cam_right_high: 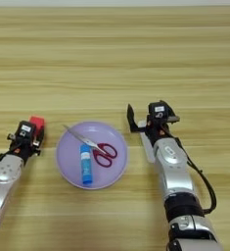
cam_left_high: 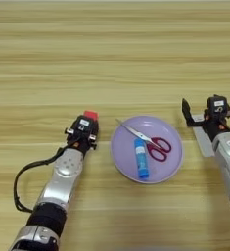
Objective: Move the objects on the table
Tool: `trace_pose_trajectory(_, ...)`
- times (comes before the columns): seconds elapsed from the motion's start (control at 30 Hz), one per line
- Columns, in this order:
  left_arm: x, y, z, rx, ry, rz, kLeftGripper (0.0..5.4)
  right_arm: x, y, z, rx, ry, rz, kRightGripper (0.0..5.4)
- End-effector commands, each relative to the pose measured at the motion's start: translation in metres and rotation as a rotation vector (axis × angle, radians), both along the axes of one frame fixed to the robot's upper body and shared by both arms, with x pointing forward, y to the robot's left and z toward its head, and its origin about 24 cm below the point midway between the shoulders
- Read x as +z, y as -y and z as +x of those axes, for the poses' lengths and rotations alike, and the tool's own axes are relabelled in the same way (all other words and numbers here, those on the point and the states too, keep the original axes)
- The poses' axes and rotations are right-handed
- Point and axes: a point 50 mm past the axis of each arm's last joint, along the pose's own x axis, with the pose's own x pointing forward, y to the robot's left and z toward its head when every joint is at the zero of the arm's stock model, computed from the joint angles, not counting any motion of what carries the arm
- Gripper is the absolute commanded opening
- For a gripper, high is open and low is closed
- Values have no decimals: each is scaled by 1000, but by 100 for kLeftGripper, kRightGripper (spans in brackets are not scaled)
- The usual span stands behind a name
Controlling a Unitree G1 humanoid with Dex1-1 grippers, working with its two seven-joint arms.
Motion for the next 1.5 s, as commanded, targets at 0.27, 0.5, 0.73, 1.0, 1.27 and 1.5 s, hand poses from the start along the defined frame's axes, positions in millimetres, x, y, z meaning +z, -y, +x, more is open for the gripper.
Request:
trace_pose_trajectory(0.27,1,3,3,-20,-5,1,338,-1,0,1,1,-7,-1,540)
trace_pose_trajectory(0.5,2,4,3,-22,4,-3,394,-1,0,1,1,-7,-1,540)
trace_pose_trajectory(0.73,6,7,3,-33,26,-25,459,-1,1,1,0,-7,-1,540)
trace_pose_trajectory(1.0,7,9,3,-49,41,-39,529,-1,1,1,-3,-8,-2,540)
trace_pose_trajectory(1.27,9,11,3,-67,56,-49,537,-1,0,1,-4,-7,-1,540)
trace_pose_trajectory(1.5,10,12,3,-74,62,-54,537,-1,0,1,-4,-7,-1,540)
